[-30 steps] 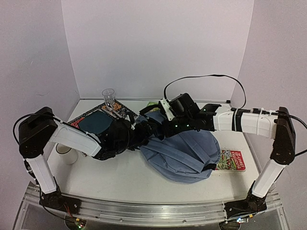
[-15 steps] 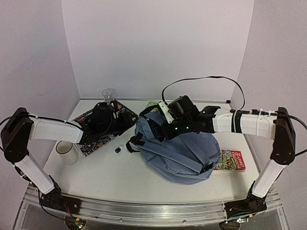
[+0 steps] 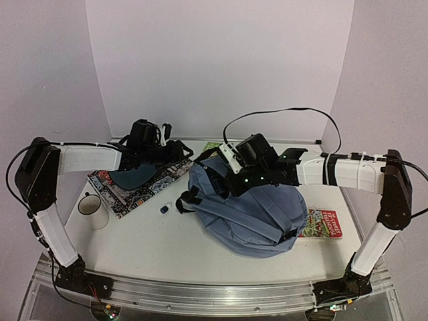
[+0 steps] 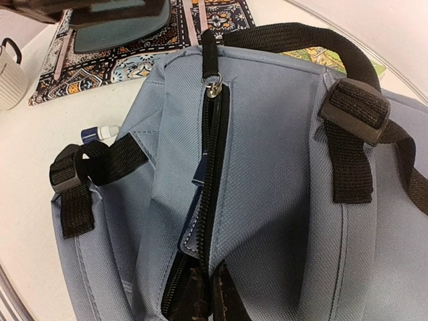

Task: Pack the student bag
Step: Hold the student bag from the book.

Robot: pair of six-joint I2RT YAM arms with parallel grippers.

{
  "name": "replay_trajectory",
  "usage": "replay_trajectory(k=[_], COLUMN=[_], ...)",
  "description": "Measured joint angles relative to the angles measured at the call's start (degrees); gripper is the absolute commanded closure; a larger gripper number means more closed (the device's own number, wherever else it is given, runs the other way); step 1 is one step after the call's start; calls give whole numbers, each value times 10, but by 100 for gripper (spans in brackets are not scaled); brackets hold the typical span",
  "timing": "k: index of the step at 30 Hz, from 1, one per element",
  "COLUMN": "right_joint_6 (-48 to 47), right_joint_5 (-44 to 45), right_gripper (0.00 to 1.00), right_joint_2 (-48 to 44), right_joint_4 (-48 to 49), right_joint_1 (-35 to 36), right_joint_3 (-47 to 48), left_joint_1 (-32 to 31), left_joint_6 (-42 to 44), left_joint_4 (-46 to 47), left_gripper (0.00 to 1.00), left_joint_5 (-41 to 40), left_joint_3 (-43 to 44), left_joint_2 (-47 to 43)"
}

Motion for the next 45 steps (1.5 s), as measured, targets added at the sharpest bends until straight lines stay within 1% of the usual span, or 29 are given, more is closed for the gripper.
replay_trajectory(k=[3, 6, 8, 16, 22, 29, 37, 39, 41, 44, 45], right_joint_6=[0, 0, 0, -1, 0, 2, 11, 12, 13, 14, 14], right_joint_5=[-2, -2, -3, -4, -14, -25, -37, -41, -44, -49, -50], right_gripper=[100, 100, 100, 100, 100, 100, 100, 100, 100, 100, 99], right_joint_2=[0, 0, 1, 11, 13, 13, 13, 13, 13, 13, 13], right_joint_4=[0, 0, 0, 3, 10, 10, 9, 9, 9, 6, 5], right_joint_1=[0, 0, 0, 0, -13, -31, -34, -34, -35, -37, -38], right_joint_3=[0, 0, 0, 0, -8, -9, -9, -9, -9, -9, -9], left_joint_1=[-2, -7, -10, -4, 1, 1, -2, -6, -11, -17, -17], left_joint_6=[-6, -12, -18, -25, -26, -21, -20, -21, -21, -24, -25], left_joint_4=[-4, -4, -3, 12, 19, 31, 36, 48, 55, 61, 62], left_gripper=[41, 48, 50, 48, 43, 42, 49, 53, 63, 88, 95], left_joint_5=[39, 69, 86, 112, 146, 173, 185, 189, 194, 196, 197], left_joint_3=[11, 14, 15, 31, 30, -12, -27, -23, -13, 1, 3], left_joint_2=[29, 45, 52, 73, 81, 80, 81, 87, 100, 118, 122])
